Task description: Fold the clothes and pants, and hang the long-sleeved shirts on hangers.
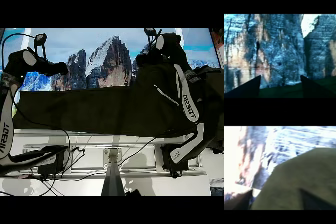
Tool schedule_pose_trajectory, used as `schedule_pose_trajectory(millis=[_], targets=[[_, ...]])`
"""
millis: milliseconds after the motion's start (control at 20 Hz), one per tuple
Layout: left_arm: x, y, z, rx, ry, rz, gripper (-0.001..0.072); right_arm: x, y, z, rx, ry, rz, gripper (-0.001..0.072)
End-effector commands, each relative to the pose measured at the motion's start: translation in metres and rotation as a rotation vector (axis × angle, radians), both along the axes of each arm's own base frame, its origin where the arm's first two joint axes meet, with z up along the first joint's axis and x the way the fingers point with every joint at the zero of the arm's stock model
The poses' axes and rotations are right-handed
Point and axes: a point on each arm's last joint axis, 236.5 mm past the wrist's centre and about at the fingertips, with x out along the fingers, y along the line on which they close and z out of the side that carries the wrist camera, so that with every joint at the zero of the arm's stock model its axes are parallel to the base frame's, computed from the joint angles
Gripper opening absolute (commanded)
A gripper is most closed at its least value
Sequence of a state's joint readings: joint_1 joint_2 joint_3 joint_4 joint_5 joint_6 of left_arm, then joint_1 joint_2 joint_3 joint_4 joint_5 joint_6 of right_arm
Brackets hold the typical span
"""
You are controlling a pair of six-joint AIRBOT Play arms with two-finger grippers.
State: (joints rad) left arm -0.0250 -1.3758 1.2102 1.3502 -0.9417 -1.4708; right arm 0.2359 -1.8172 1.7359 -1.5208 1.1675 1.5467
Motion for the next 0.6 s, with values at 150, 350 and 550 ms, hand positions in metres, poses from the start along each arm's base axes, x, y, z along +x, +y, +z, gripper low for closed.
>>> schedule_pose_trajectory(millis=[150,350,550], targets=[[0.002,-0.008,0.003,-0.042,-0.006,0.008,0.0557,-0.04,0.044,-0.045,-0.155,0.13,0.248,0.0694],[0.002,-0.008,0.002,-0.042,-0.006,0.008,0.0557,-0.034,0.005,-0.066,-0.392,0.144,0.212,0.0693],[0.002,-0.008,0.002,-0.042,-0.006,0.008,0.0557,-0.042,-0.04,-0.069,-0.496,0.228,0.162,0.063]])
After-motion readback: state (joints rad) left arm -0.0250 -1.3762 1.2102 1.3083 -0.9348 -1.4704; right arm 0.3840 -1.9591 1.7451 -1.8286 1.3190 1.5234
